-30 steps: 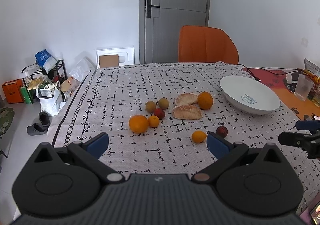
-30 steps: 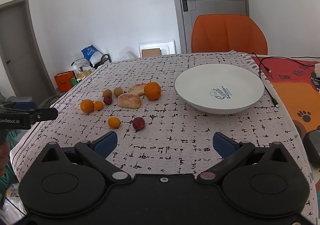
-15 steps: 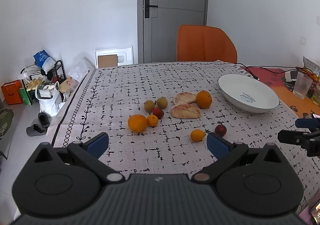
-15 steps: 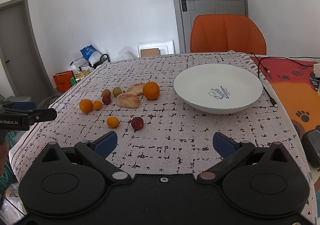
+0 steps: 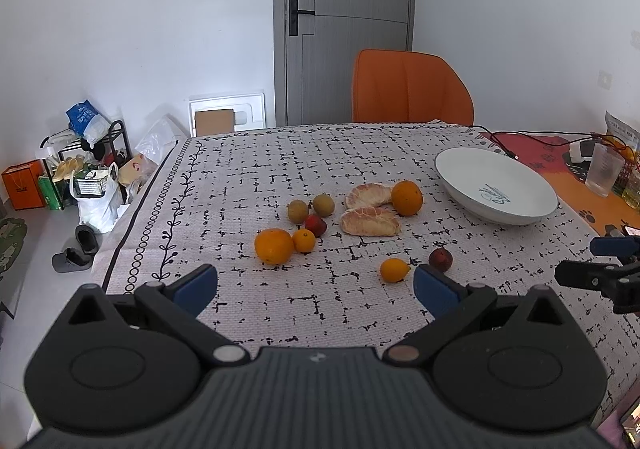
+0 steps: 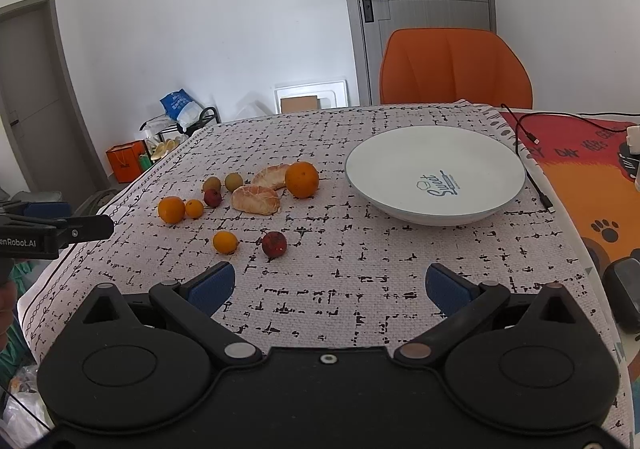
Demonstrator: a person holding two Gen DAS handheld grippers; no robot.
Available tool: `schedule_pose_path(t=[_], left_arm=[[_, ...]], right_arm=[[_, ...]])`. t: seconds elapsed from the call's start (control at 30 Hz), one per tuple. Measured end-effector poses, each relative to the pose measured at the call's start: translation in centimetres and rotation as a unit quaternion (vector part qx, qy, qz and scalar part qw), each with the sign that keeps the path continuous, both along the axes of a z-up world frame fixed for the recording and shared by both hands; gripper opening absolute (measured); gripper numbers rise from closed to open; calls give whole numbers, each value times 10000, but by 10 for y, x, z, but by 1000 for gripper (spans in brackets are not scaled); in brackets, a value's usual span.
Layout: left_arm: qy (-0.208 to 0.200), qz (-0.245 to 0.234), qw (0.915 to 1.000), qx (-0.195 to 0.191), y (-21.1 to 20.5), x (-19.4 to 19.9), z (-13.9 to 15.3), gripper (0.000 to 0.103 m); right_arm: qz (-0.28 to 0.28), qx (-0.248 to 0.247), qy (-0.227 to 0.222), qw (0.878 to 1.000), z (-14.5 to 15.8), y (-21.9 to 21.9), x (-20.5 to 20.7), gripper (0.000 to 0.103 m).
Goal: Organize fruits
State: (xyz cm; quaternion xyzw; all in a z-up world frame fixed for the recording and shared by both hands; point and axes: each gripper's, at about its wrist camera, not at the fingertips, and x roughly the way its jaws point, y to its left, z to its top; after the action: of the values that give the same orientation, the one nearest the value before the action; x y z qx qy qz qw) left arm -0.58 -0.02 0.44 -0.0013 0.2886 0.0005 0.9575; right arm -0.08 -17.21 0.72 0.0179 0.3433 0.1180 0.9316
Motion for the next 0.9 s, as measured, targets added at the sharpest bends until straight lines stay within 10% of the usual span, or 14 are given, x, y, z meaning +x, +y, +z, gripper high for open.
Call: schedule_pose_path(t=[0.9], left_arm=[[15,-20,9998,-183,7,25,-16,103]], right_arm=[[141,180,17,9997,-16,-4,19,103]])
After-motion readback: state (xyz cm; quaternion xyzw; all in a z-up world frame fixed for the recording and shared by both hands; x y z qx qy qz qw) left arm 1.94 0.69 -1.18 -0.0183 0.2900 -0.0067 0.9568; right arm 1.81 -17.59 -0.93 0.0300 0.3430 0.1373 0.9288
